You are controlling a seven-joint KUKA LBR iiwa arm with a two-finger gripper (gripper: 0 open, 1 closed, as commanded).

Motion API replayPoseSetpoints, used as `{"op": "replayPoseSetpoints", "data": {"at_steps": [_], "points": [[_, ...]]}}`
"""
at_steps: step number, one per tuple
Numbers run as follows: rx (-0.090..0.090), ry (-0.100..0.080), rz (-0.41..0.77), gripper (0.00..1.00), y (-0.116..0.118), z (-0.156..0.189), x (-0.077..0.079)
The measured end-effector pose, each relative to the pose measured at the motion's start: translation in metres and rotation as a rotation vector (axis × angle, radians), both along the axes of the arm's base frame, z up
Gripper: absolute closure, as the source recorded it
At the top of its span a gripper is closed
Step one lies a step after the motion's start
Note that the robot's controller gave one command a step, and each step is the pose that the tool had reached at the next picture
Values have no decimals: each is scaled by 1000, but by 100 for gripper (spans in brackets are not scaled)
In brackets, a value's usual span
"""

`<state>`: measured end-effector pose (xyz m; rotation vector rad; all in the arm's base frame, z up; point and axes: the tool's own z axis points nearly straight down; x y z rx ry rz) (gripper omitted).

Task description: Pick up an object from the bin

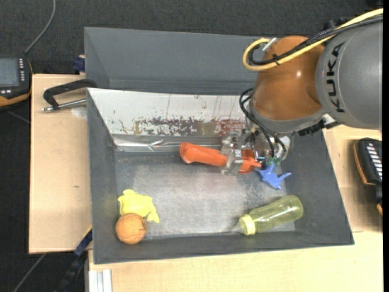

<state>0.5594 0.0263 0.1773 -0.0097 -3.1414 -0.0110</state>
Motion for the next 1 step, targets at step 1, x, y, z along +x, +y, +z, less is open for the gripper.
{"op": "replayPoseSetpoints", "data": {"at_steps": [1], "points": [[0, -4, -2, 100, 18, 64, -15]]}}
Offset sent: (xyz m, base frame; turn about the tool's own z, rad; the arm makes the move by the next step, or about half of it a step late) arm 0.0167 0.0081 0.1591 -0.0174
